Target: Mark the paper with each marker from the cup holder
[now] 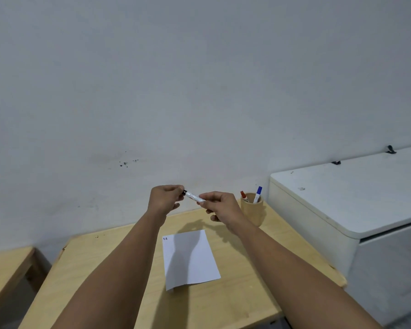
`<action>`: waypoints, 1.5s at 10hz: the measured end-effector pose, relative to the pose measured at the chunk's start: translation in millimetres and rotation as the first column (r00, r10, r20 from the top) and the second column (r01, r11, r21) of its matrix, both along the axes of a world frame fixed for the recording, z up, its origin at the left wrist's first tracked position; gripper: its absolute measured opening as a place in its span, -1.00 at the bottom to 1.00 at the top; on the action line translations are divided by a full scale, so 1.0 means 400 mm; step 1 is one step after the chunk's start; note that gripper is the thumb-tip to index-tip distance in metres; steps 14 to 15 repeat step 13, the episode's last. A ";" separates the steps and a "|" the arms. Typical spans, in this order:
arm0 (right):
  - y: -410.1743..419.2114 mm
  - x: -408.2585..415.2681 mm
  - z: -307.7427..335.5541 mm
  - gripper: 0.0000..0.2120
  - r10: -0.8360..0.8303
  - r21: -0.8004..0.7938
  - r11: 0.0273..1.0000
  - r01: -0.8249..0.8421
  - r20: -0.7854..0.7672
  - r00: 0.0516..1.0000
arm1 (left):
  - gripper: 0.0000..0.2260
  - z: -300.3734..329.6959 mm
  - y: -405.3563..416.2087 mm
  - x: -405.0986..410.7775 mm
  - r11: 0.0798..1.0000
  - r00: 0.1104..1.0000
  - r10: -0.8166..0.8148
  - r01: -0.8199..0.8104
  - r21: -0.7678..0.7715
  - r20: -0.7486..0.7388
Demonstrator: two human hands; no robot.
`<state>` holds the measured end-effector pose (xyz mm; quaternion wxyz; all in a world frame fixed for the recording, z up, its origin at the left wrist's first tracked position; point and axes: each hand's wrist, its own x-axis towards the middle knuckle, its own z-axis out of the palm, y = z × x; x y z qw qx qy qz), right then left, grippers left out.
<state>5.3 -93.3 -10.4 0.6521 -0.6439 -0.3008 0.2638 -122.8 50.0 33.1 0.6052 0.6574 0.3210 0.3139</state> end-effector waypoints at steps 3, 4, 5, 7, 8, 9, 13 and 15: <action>-0.089 0.132 0.033 -0.80 -0.212 -0.015 0.974 0.225 0.278 0.937 | -0.91 0.051 -0.109 0.173 0.983 0.985 -0.157 0.148 0.113 0.075; -0.115 0.201 0.068 -0.66 -0.223 -0.127 0.937 0.325 0.497 0.838 | -0.75 0.058 -0.147 0.257 0.952 0.966 -0.235 0.206 0.225 0.111; -0.128 0.283 0.094 -0.71 -0.329 -0.079 0.901 0.426 0.518 0.790 | -0.58 0.001 -0.162 0.328 0.883 0.987 -0.159 0.140 0.447 0.005; -0.108 0.381 0.068 -0.82 -0.293 -0.153 0.897 0.416 0.500 0.815 | -0.19 -0.173 -0.158 0.399 0.851 0.911 -0.226 0.357 0.385 -0.345; -0.096 0.390 0.028 -0.75 -0.221 -0.212 0.912 0.351 0.465 0.857 | -0.10 -0.221 -0.168 0.432 0.864 0.883 -0.293 0.409 0.293 -0.368; -0.090 0.382 -0.011 -0.72 -0.137 -0.314 0.900 0.303 0.456 0.879 | -0.17 -0.240 -0.185 0.452 0.870 0.877 -0.300 0.413 0.269 -0.376; -0.120 0.318 0.025 -0.73 -0.322 -0.170 0.868 0.467 0.524 0.789 | -0.06 -0.241 -0.226 0.401 0.904 0.928 -0.215 0.307 0.297 -0.306; -0.120 0.318 0.025 -0.73 -0.322 -0.170 0.868 0.467 0.524 0.789 | -0.06 -0.241 -0.226 0.401 0.904 0.928 -0.215 0.307 0.297 -0.306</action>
